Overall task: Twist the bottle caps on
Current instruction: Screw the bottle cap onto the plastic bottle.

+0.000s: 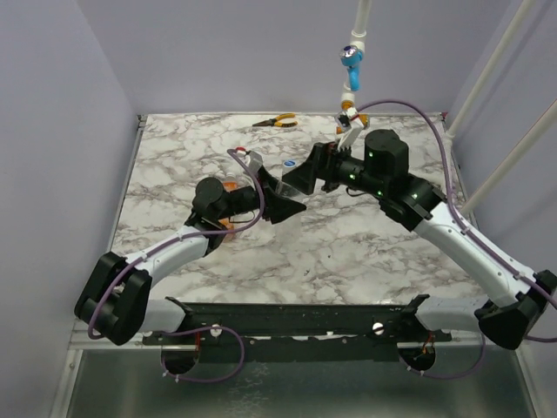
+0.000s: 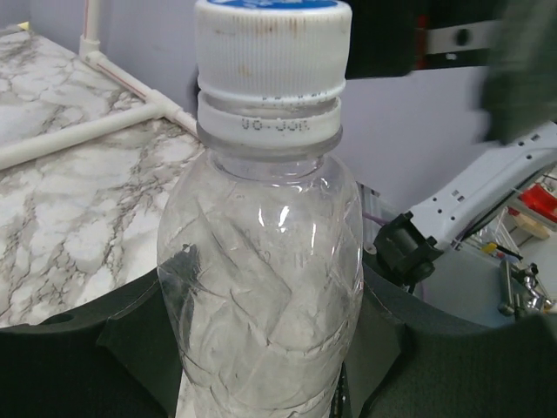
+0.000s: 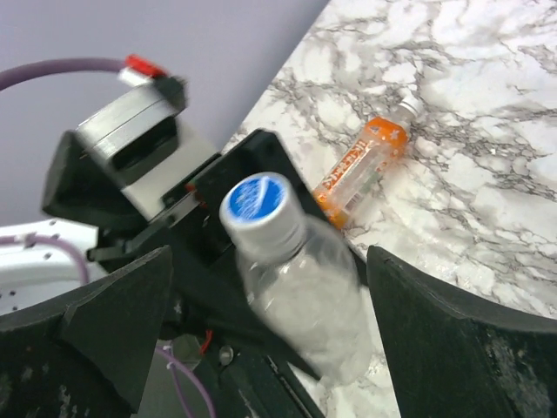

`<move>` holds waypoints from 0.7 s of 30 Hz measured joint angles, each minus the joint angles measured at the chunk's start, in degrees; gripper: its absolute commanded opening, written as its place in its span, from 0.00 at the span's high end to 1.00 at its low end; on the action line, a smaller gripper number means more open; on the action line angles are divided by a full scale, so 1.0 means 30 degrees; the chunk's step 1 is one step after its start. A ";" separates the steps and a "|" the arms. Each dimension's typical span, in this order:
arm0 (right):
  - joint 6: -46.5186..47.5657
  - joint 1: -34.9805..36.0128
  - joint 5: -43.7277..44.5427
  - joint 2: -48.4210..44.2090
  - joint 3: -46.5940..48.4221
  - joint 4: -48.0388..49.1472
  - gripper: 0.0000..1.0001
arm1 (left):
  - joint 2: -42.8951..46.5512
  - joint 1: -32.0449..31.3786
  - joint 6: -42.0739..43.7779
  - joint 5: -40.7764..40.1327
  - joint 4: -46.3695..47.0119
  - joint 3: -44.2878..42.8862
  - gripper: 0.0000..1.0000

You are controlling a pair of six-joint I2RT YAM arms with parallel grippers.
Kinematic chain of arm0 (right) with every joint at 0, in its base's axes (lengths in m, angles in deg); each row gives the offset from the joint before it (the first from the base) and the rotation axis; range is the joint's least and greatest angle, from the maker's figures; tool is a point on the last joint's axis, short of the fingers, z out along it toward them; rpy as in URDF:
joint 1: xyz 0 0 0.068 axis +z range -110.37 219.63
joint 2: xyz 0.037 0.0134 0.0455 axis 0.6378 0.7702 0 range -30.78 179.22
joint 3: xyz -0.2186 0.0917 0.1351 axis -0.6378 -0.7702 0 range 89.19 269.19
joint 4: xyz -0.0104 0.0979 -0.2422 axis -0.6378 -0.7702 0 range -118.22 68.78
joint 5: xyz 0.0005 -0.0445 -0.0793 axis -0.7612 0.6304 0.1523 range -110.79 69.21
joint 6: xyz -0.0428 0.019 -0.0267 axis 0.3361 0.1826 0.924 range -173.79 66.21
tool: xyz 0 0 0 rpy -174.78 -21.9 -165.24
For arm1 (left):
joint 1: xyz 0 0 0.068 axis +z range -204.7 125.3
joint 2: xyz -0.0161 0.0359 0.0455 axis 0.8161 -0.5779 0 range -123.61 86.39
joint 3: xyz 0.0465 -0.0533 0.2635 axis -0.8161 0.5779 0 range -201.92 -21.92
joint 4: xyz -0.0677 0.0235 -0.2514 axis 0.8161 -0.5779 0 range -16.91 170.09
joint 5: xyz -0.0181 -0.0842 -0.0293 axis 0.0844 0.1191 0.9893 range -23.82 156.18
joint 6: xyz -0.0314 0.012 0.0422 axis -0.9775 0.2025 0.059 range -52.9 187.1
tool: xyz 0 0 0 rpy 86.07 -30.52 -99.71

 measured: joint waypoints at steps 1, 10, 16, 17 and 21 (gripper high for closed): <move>0.0066 0.0000 0.0080 0.0525 0.0299 -0.0080 0.04 | 0.0168 -0.0044 0.0000 0.0160 0.0007 0.0000 0.75; 0.0546 0.0780 0.0044 0.3534 0.3381 -0.0211 0.05 | 0.0401 -0.1013 -0.0117 0.1129 0.0095 -0.0007 0.75; 0.0707 0.1719 0.0036 0.3606 0.3461 -0.0226 0.05 | 0.0379 -0.0933 -0.0138 0.1086 0.0277 -0.0430 0.75; 0.0699 0.1785 0.0036 0.3519 0.3337 -0.0197 0.05 | 0.0342 -0.0933 -0.0138 0.1086 0.0270 -0.0452 0.75; 0.0641 0.1807 0.0189 0.2725 0.2572 -0.0160 0.06 | -0.0182 -0.0940 -0.0160 0.1115 0.0299 -0.0612 0.75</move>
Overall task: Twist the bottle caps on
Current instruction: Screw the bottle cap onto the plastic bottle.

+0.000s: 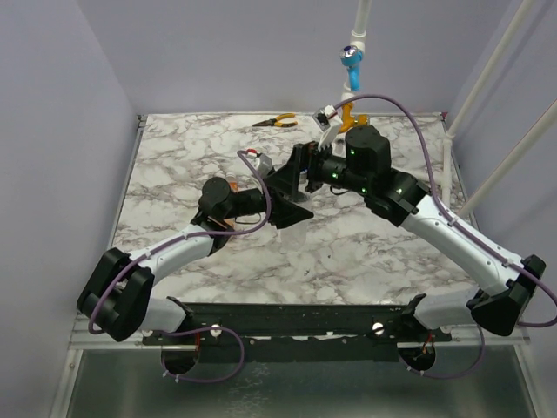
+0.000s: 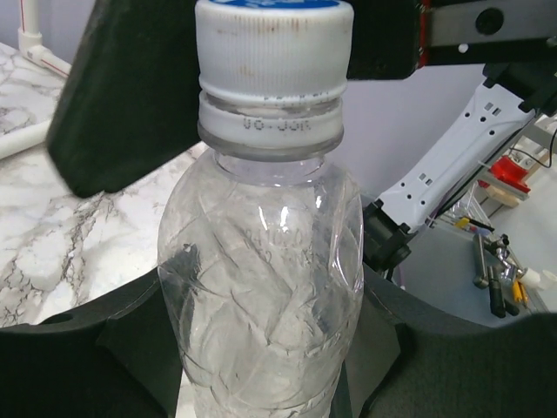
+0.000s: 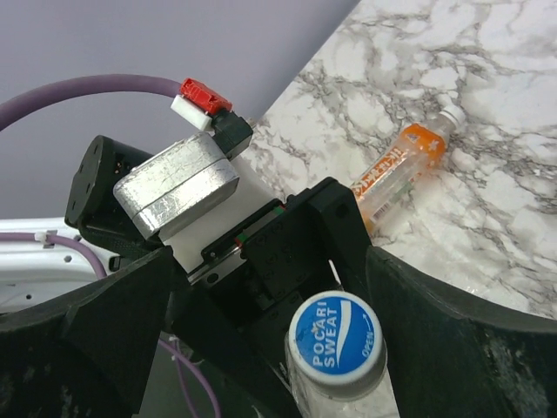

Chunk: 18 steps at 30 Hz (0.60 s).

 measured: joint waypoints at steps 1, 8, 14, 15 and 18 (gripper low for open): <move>-0.0015 0.0000 0.0095 -0.0219 -0.0189 -0.0007 0.06 | -0.0087 -0.0051 -0.0007 -0.0007 0.0000 -0.0007 0.75; 0.0000 -0.0036 0.0852 -0.1377 -0.0750 0.0000 0.07 | -0.0240 -0.0087 -0.0058 -0.0007 0.0335 -0.0015 0.75; 0.0160 -0.0044 0.1173 -0.2018 -0.1384 0.0226 0.07 | -0.0452 0.0117 -0.0153 0.0087 0.0415 -0.0015 0.75; 0.0175 -0.0044 0.1231 -0.2120 -0.1523 0.0270 0.07 | -0.0495 0.0124 -0.0160 0.0131 0.0408 -0.0015 0.75; 0.0284 -0.0036 0.1362 -0.2346 -0.1778 0.0306 0.07 | -0.0619 0.0182 -0.0160 0.0226 0.0401 -0.0015 0.75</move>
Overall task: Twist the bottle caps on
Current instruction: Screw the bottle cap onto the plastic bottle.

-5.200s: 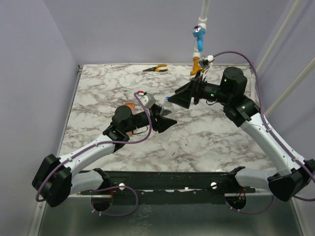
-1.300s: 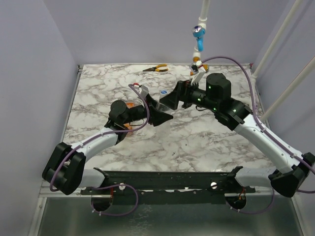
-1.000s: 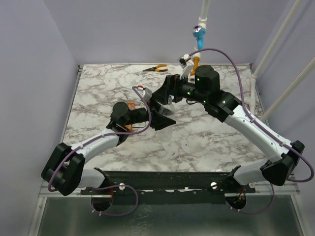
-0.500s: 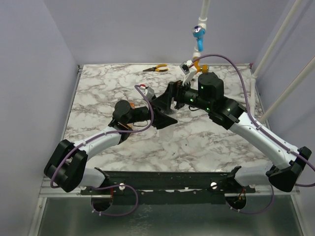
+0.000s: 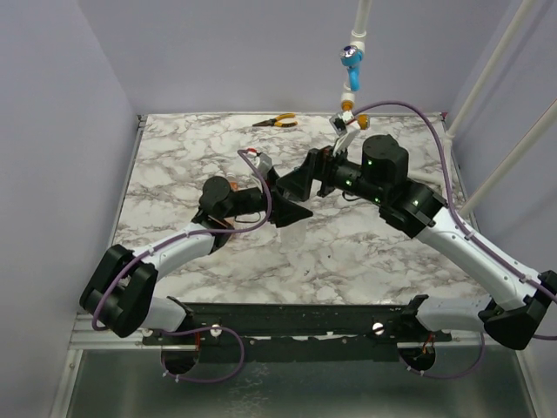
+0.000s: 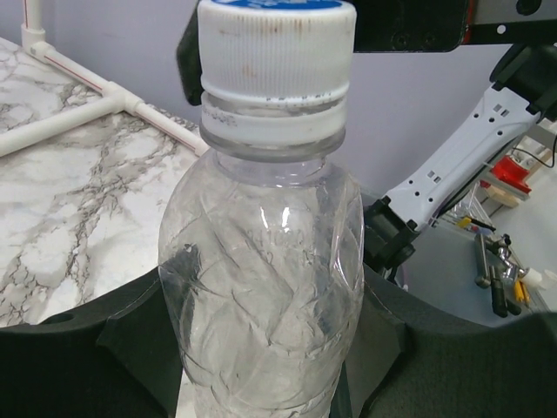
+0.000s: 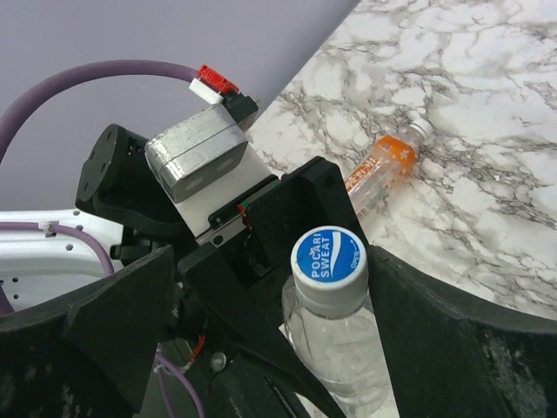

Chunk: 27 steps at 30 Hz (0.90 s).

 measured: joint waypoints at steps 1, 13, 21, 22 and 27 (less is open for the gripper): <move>0.0015 0.0000 0.0029 -0.0080 -0.0044 0.0007 0.07 | -0.0015 0.0058 0.0007 0.0000 -0.0007 0.0000 0.75; 0.0080 0.0313 0.0852 -0.2142 -0.0277 -0.0743 0.10 | 0.0022 0.0940 0.0036 0.0087 -0.1923 -0.0226 0.75; 0.0969 -0.1260 0.0597 -0.0291 0.0372 -0.2025 0.10 | 0.1144 0.0852 -0.0189 0.1450 -0.2004 -0.0386 0.75; 0.1107 -0.1341 0.0415 -0.0291 0.0423 -0.2135 0.12 | 0.1151 0.0852 -0.0255 0.1588 -0.2004 -0.0386 0.75; 0.1872 -0.1362 -0.2324 -0.0277 0.0933 -0.1741 0.22 | 0.1158 0.0809 -0.0663 0.2259 -0.2004 -0.0393 0.75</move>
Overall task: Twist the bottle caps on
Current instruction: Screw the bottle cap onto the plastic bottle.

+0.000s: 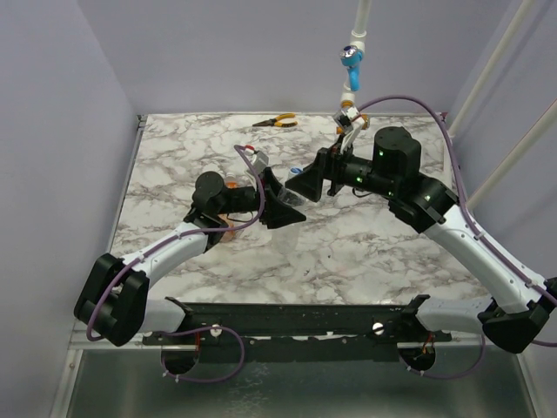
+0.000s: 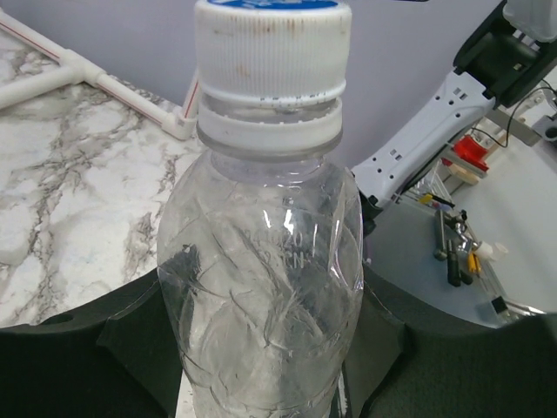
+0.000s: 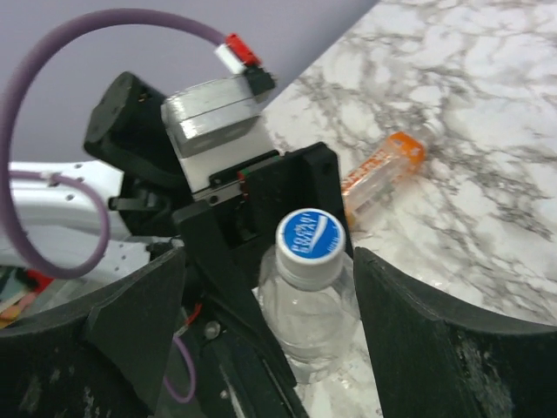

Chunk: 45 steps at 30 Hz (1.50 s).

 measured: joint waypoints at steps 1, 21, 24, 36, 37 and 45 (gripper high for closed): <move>0.0073 0.0000 -0.0648 0.0029 0.0044 0.0124 0.23 | 0.0000 -0.0029 -0.0095 0.0160 0.0000 -0.0022 0.75; 0.0648 -0.0015 -0.2120 0.0408 0.0138 0.0350 0.42 | -0.0029 -0.0386 -0.1086 0.1290 0.0852 -0.0335 0.75; 0.0495 -0.0015 -0.1785 0.0408 0.0138 0.0488 0.45 | -0.0029 -0.0415 -0.1093 0.1319 0.0969 -0.0335 0.75; -0.0102 -0.0015 -0.0255 0.0401 0.0146 0.0364 0.76 | -0.0102 -0.0481 -0.1093 0.1333 0.1166 -0.0335 0.76; -0.0109 -0.0007 -0.0007 0.0401 0.0146 0.0299 0.79 | -0.0138 -0.0481 -0.1078 0.1311 0.1166 -0.0335 0.77; -0.0714 0.0058 0.3045 0.1093 0.0918 -0.1100 0.87 | -0.0189 -0.0896 0.0867 -0.2047 -0.0539 -0.0335 0.76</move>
